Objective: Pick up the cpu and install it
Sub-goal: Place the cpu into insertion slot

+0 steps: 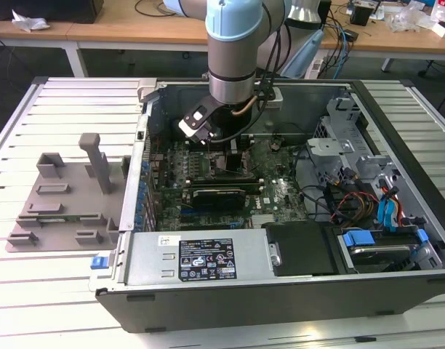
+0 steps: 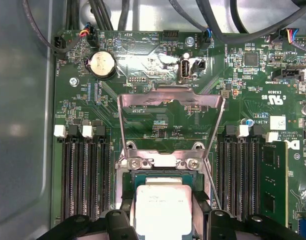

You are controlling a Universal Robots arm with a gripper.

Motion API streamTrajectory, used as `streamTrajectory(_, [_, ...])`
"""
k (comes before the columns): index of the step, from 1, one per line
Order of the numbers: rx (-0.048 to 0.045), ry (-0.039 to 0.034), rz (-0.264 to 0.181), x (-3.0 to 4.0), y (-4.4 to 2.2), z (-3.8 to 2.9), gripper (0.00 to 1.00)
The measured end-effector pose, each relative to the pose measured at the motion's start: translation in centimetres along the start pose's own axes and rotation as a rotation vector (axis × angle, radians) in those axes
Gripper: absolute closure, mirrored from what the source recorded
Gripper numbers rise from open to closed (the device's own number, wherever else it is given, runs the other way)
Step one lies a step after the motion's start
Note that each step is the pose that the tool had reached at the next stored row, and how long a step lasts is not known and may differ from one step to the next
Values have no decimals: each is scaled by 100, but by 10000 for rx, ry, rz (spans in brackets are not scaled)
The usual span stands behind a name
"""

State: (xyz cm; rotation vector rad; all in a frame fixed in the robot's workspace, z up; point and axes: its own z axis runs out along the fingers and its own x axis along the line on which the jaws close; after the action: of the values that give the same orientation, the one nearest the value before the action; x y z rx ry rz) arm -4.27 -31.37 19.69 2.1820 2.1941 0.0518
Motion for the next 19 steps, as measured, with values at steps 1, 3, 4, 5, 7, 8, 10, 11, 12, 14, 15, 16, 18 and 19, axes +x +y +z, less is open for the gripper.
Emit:
streamTrajectory(1, [-1,2,0,0,0,1,46])
streamTrajectory(3, [-1,1,1,0,0,2,46])
streamTrajectory(4, [-2,2,1,0,1,-14,38])
streamTrajectory(5, [-2,2,1,-1,4,-73,38])
streamTrajectory(7, [-3,5,1,0,6,-106,38])
streamTrajectory(8, [-4,5,1,0,6,-107,38])
streamTrajectory(10, [-2,3,1,-1,6,-111,40])
streamTrajectory(11, [-3,3,1,-1,6,-112,46])
streamTrajectory(12, [-2,3,1,-1,6,-114,59])
streamTrajectory(14, [-2,2,1,-1,7,-116,71])
streamTrajectory(15, [-2,3,1,-1,7,-117,77])
streamTrajectory(16, [-1,2,1,-1,7,-118,83])
streamTrajectory(18, [-2,3,1,-1,7,-119,89])
streamTrajectory(19, [-1,3,1,-1,7,-121,89])
